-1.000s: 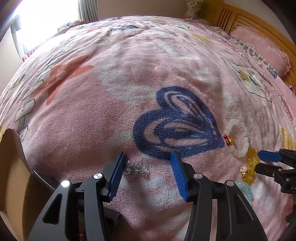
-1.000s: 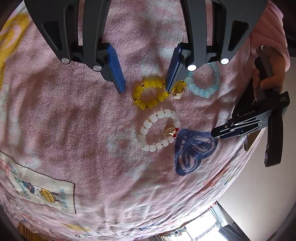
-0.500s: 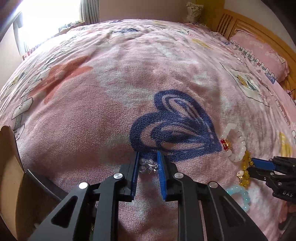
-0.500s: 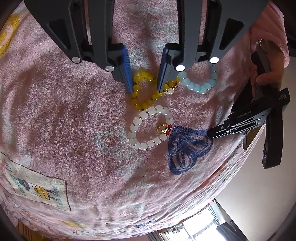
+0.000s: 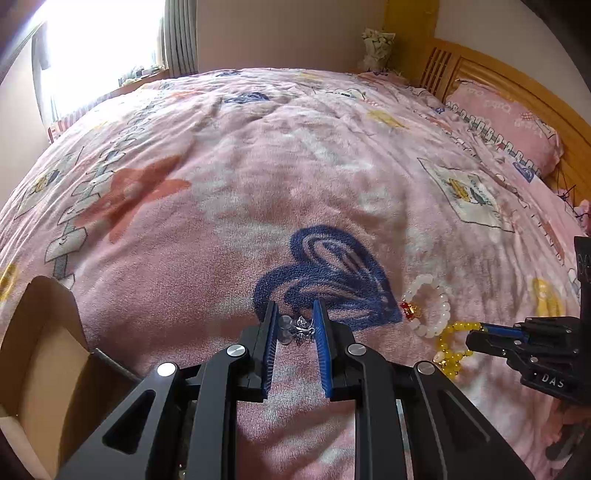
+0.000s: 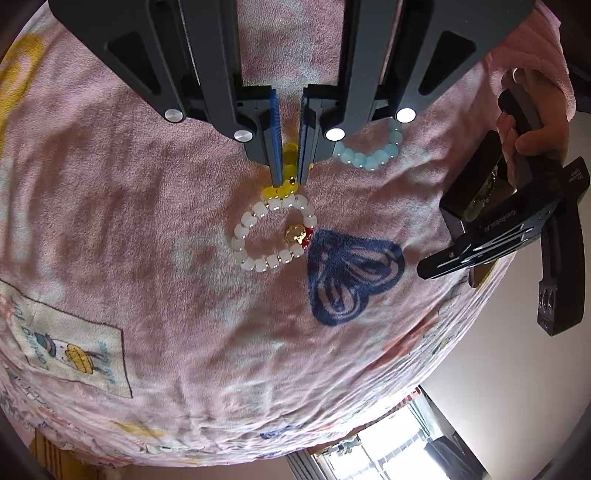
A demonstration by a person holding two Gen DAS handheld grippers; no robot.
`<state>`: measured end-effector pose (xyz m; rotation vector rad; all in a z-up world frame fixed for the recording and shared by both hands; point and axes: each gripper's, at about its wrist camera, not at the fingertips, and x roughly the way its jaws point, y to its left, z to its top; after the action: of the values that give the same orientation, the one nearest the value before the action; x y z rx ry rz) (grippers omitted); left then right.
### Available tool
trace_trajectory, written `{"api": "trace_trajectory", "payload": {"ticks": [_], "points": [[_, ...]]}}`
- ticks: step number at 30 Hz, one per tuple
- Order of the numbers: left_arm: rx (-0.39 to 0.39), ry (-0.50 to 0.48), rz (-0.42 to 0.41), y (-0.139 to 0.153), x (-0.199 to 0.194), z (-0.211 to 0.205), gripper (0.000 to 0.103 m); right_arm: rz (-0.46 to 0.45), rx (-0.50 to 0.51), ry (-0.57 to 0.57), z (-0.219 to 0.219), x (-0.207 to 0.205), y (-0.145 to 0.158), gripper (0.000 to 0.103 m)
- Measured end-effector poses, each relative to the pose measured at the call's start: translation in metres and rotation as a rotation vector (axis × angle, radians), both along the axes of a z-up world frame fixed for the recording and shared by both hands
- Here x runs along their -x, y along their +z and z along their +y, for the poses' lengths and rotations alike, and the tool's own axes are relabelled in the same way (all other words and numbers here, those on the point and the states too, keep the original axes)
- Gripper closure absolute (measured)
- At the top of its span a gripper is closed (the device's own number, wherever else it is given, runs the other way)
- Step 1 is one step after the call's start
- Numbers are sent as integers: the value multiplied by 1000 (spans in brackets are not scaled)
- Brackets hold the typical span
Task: Organize jewelry
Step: 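Carry the earrings with the left tool while the right tool carries the yellow bracelet to the box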
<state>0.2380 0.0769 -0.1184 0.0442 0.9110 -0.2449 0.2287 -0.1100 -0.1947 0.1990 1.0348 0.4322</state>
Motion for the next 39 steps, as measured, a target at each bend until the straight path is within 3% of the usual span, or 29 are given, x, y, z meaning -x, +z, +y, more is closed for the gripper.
{"api": "trace_trajectory", "payload": {"ticks": [13,17,21,23,26,29,39], "points": [[6,57,-151,76,51,21,82,-136,-80,18,-3,16,71,94],[-5,80,-195,99,70,29,82,-165,-107,60,13,22,89,94],[38,139,-234,117,85,47,82,-191,-134,121,42,31,106,94],[-2,182,-259,122,92,53,82,-208,-137,152,58,35,114,94],[21,212,-272,127,99,66,82,-224,-139,194,80,38,126,94],[-17,257,-287,130,103,75,82,-236,-130,226,103,39,136,94],[19,279,-268,133,109,104,82,-250,-118,275,162,29,155,94]]}}
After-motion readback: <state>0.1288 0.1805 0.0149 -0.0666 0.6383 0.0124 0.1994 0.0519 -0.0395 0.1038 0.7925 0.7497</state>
